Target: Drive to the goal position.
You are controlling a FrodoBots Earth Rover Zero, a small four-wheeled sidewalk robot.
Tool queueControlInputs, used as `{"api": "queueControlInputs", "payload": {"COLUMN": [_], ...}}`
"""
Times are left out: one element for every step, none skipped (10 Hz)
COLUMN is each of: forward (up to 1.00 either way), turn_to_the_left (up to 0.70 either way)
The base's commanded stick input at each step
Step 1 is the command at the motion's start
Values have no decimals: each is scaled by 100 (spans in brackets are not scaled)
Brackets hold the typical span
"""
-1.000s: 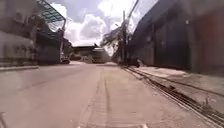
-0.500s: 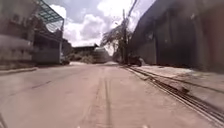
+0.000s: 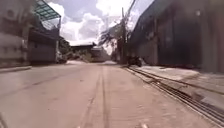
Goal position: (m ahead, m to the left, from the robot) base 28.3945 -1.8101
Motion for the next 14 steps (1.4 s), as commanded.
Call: {"api": "queueControlInputs", "payload": {"forward": [70, 70, 70, 70, 70, 70, 70, 70, 70, 70, 70, 70, 70, 70], "turn_to_the_left": [0, 0, 0, 0, 0, 0, 0, 0, 0, 0, 0, 0, 0, 0]}}
